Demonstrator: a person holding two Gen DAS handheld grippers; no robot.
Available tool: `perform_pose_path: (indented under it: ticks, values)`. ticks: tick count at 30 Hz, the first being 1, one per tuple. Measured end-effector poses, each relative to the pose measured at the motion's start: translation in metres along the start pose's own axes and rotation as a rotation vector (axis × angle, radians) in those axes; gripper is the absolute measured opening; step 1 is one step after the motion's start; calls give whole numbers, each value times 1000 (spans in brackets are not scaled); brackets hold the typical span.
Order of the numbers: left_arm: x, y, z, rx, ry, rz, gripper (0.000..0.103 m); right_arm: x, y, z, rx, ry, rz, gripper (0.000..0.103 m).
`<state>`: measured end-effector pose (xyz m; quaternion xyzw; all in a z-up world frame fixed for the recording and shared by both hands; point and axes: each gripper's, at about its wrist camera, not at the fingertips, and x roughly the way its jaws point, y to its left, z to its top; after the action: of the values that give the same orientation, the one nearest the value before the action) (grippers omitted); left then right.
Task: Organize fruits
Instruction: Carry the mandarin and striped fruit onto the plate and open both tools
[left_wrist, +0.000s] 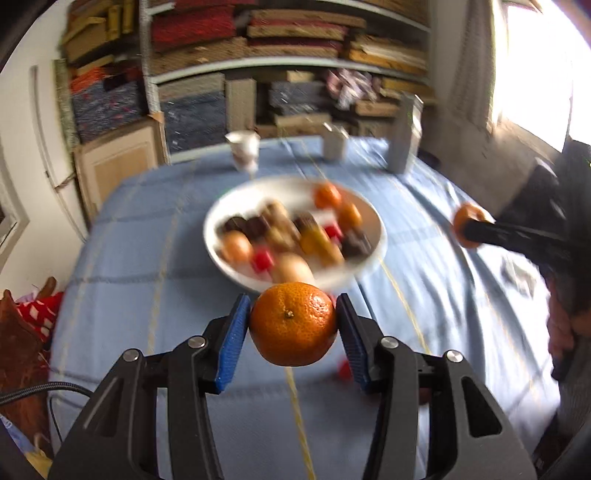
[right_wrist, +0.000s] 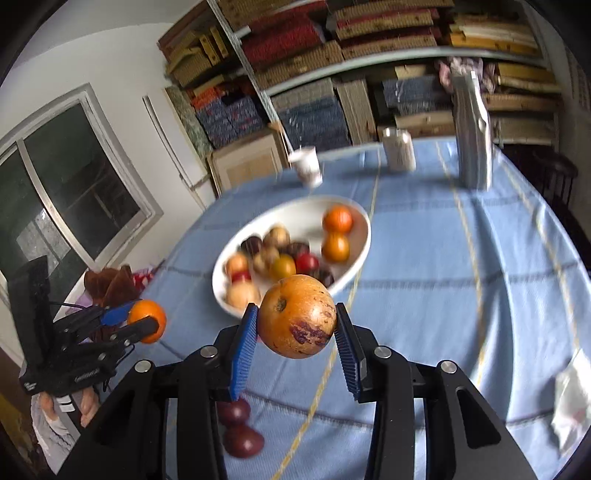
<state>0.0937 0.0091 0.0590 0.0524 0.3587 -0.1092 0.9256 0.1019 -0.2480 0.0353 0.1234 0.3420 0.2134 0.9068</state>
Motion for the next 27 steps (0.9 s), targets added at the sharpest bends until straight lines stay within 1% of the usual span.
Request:
perform_pose_path:
  ticks: [3,5,7,10,13,15,16,18,21,24,25,26,27]
  values:
    - [15,13,34,-55,-29,23,48,2,2,30,13,-44,8,42]
    - [33,18,51,-89,-27,35,48,16,4,44,24,-51,2,42]
    - [52,21,59,-106,-20,56,48,39,5,54,36,-44,-8,42]
    - [86,24,61,-132,5,64,48,81,4,61,51,1,-18,42]
    - [123,33,54,-170,61,40,48,120,5,61,35,48,-45,42]
    - [139,37,49,-176,92,42,48,143,6,60,22,74,-57,41]
    - [145,39,47,-175,103,42,48,153,6,60,13,83,-64,41]
    - [148,43,47,-169,91,56,48,167,7,59,-5,86,-85,41]
    - [149,47,50,-181,81,36,49,184,7,58,-39,92,-114,41]
    - [149,44,51,-169,70,40,59,195,6,56,-55,96,-134,44]
    - [148,41,51,-159,63,46,65,196,6,57,-59,90,-130,50]
    - [146,39,51,-150,60,49,73,194,8,57,-63,85,-123,59]
    - [145,37,51,-144,55,55,76,191,10,58,-63,74,-121,61]
